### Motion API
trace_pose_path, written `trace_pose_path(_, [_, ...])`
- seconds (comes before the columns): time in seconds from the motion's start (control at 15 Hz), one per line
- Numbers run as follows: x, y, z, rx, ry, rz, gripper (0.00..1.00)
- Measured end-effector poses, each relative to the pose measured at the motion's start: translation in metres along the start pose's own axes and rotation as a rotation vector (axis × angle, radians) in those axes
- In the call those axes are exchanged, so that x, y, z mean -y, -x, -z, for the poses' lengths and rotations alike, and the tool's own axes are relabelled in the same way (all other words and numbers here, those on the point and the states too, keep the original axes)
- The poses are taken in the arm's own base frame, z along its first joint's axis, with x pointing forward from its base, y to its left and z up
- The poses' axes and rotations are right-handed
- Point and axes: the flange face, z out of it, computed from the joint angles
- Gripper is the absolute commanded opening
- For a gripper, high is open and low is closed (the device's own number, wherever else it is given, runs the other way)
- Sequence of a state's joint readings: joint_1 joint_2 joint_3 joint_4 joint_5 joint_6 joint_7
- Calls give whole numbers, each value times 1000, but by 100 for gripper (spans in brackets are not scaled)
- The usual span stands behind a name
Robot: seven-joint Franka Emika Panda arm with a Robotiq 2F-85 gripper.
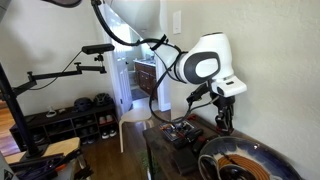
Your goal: Move the red object to the inside of the right bowl
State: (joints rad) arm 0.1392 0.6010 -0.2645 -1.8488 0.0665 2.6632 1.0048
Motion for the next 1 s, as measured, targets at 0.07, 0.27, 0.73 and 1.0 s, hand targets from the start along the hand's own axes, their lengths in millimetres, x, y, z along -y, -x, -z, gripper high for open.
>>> trace_pose_path(0.07, [-3,-2,-4,-1,8,-4,15])
trace_pose_path(0.27, [-11,-3,-17,3,31,-14,15])
trace_pose_path(0.73, [-26,-9,-42,12,70,-38,15])
trace_pose_path(1.0, [-33,-12,-53,17,87,-47,15])
